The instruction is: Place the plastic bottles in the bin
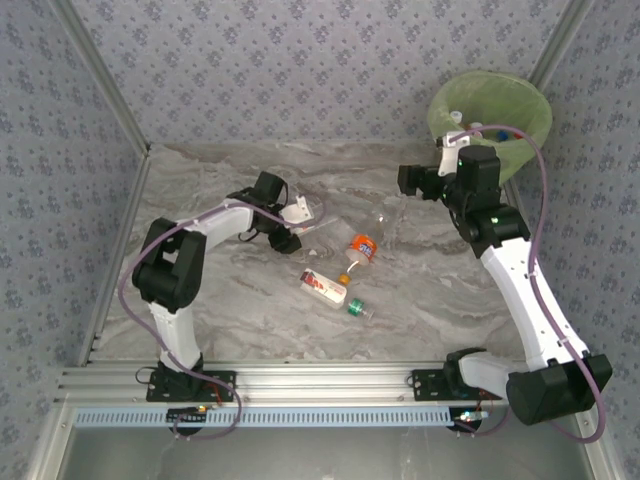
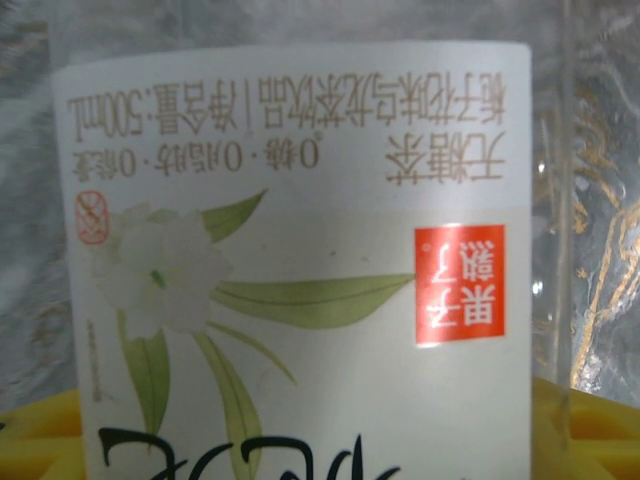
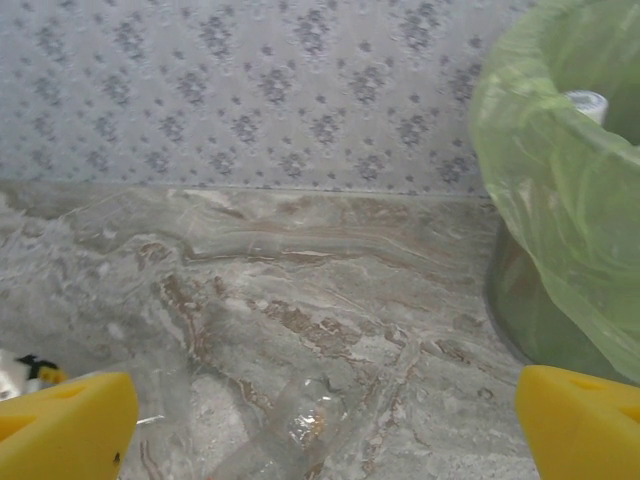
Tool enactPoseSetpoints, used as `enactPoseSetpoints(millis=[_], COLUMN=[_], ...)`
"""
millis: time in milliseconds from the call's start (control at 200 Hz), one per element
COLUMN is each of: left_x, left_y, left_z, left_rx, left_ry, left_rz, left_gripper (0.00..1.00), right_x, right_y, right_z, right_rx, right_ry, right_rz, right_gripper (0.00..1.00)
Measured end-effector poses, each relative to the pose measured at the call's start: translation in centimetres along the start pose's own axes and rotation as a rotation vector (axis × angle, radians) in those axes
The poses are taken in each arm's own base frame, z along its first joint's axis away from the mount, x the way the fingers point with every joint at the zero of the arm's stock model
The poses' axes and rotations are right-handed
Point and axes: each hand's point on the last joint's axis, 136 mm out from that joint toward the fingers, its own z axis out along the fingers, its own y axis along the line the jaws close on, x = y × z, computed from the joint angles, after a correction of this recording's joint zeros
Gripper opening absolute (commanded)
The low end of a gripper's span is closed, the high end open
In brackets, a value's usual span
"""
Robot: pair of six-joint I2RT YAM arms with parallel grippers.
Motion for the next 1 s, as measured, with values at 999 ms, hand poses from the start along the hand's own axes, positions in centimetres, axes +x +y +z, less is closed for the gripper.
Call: enactPoseSetpoints(millis=[999], left_x=[-7.9], left_y=[-4.9], left_z=[-11.7], left_rx=[-0.206], left_ry=[-0.560], left_rz=[-0.379], left_gripper=[0.00], right_x=[-0.2], right_y=[3.3], right_z=[1.3], right_rx=[-0.122], right_ry=[-0.023], right_rz=[0.213], right_gripper=[0.98])
